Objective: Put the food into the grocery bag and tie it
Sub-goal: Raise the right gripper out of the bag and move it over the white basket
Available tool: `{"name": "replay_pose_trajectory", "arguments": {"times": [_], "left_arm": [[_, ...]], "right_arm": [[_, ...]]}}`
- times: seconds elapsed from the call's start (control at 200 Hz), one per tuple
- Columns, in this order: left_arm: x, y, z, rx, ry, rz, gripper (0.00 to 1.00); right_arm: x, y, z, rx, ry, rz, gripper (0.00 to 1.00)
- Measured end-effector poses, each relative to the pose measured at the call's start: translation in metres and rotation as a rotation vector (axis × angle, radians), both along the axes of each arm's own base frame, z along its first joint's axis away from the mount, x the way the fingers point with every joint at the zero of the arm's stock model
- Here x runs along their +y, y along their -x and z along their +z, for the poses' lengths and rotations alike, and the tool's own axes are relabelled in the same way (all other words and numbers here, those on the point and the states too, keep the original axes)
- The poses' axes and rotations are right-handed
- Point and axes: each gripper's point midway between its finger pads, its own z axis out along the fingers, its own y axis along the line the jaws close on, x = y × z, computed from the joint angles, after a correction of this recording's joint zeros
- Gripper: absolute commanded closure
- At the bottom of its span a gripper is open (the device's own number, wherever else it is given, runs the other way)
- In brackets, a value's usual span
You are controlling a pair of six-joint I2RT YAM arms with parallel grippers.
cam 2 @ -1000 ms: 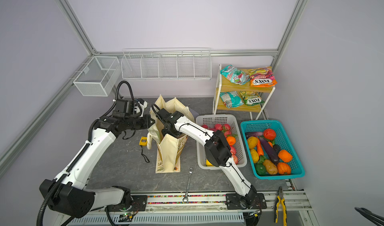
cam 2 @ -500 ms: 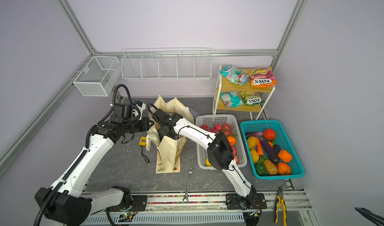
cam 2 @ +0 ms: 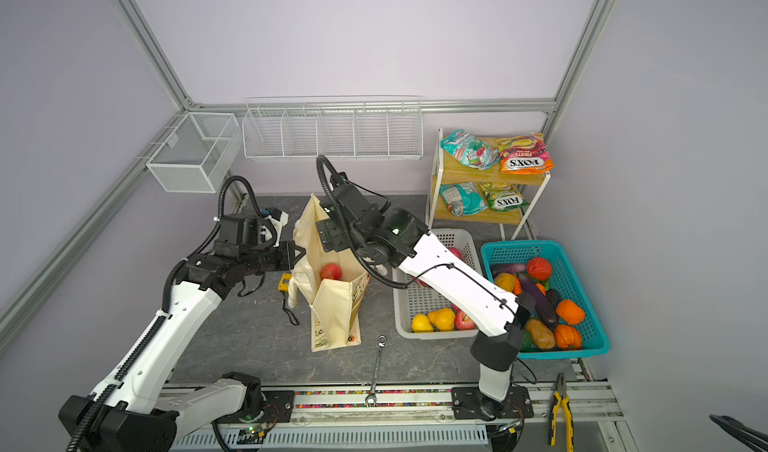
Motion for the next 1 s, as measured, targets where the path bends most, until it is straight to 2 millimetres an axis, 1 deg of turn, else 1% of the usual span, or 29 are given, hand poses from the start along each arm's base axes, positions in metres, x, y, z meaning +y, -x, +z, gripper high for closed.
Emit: {"name": "replay_pose_trajectory", "arguments": {"times": [0.04,0.1,0.23,0.29,0.375,0.475,0.57,0.66,0.835,0.93,1.0], "left_arm": [[0.000,0.000,0.000,0.001,0.000,0.000,1.00],[0.000,0.000,0.000,0.001,0.002,-0.002,1.00],[-0.001,0.000,-0.002,0.007,0.003,-0.005,1.00],[-0.002,-0.001,-0.004,0.014,0.001,-0.006,1.00],[-0.002,-0.003,-0.008,0.025,-0.003,-0.006,1.00],[-0.002,-0.003,-0.008,0.025,-0.003,-0.007,1.00],[-0.002,-0.003,-0.008,0.024,-0.004,-0.009,1.00],[-0.003,-0.002,-0.007,0.022,-0.004,-0.014,1.00],[-0.008,0.001,-0.004,0.013,0.004,-0.033,1.00],[-0.011,0.002,-0.003,0.009,0.013,-0.048,1.00],[-0.012,0.002,-0.003,0.007,0.013,-0.052,1.00]], "right_arm": [[-0.016,0.007,0.003,-0.004,-0.007,-0.023,0.04],[-0.041,0.017,0.002,-0.002,-0.010,-0.057,0.05],[-0.089,0.037,-0.007,0.018,-0.028,-0.127,0.05],[-0.109,0.042,-0.013,0.032,-0.031,-0.167,0.06],[-0.137,0.047,-0.032,0.065,-0.027,-0.232,0.05],[-0.165,0.055,-0.067,0.122,-0.003,-0.300,0.04],[-0.184,0.063,-0.101,0.180,0.025,-0.352,0.04],[-0.194,0.069,-0.122,0.225,0.041,-0.393,0.03],[-0.210,0.078,-0.145,0.299,0.043,-0.485,0.00],[-0.217,0.081,-0.156,0.340,0.052,-0.543,0.01],[-0.219,0.082,-0.164,0.368,0.064,-0.575,0.02]]}}
